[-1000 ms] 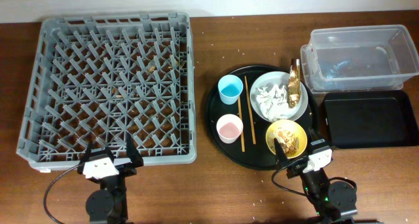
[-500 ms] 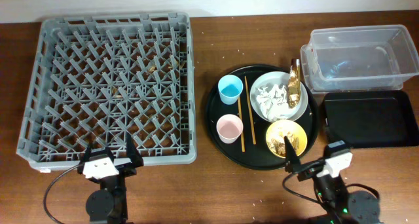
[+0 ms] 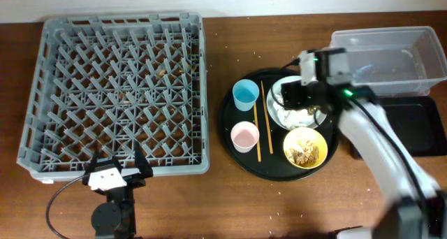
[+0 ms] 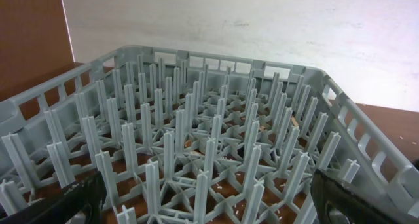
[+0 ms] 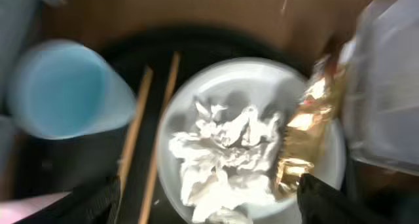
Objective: Sort waste into correct bins and load items into the dishwasher rack
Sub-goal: 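Reach the right gripper to the tissue and gold foil on the white plate, then grasp the tissue and foil and drop them into the clear bin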
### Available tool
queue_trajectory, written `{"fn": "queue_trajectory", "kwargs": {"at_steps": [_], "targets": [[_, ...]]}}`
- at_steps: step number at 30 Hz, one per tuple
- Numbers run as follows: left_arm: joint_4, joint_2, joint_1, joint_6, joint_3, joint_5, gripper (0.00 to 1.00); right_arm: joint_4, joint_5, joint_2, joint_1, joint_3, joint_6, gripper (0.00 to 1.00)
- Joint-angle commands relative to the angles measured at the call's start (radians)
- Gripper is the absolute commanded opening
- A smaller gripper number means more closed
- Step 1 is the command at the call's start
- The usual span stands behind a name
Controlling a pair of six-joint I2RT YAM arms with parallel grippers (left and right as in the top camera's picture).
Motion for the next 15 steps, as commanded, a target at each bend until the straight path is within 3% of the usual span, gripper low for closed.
{"fn": "queue_trajectory", "kwargs": {"at_steps": [1, 6, 7, 8, 9, 12, 13, 15], "targets": [[-0.003, -0.003, 0.003, 0.016, -0.004, 0.003, 1.00, 0.023, -0.002, 0.203, 0.005, -0.001, 0.004, 0.86], [-0.003, -0.003, 0.003, 0.016, -0.004, 0.003, 1.00, 0.065, 0.071, 0.388, 0.005, -0.001, 0.004, 0.85], [-0.004, -0.003, 0.003, 0.016, -0.004, 0.003, 1.00, 0.067, 0.077, 0.406, 0.005, -0.001, 0.004, 0.79], [-0.003, -0.003, 0.003, 0.016, -0.004, 0.003, 1.00, 0.068, 0.077, 0.415, 0.005, -0.003, 0.004, 0.46], [-0.003, -0.003, 0.003, 0.016, -0.004, 0.003, 1.00, 0.067, 0.077, 0.412, 0.005, -0.001, 0.004, 0.04], [-0.004, -0.003, 0.003, 0.016, -0.004, 0.003, 1.00, -0.061, 0.086, 0.253, -0.004, 0.172, 0.064, 0.04], [-0.003, -0.003, 0.003, 0.016, -0.004, 0.003, 1.00, -0.158, 0.152, 0.163, -0.060, 0.309, 0.151, 0.04], [-0.003, -0.003, 0.003, 0.016, -0.004, 0.003, 1.00, -0.172, 0.237, 0.103, -0.176, 0.367, 0.253, 0.04]]}}
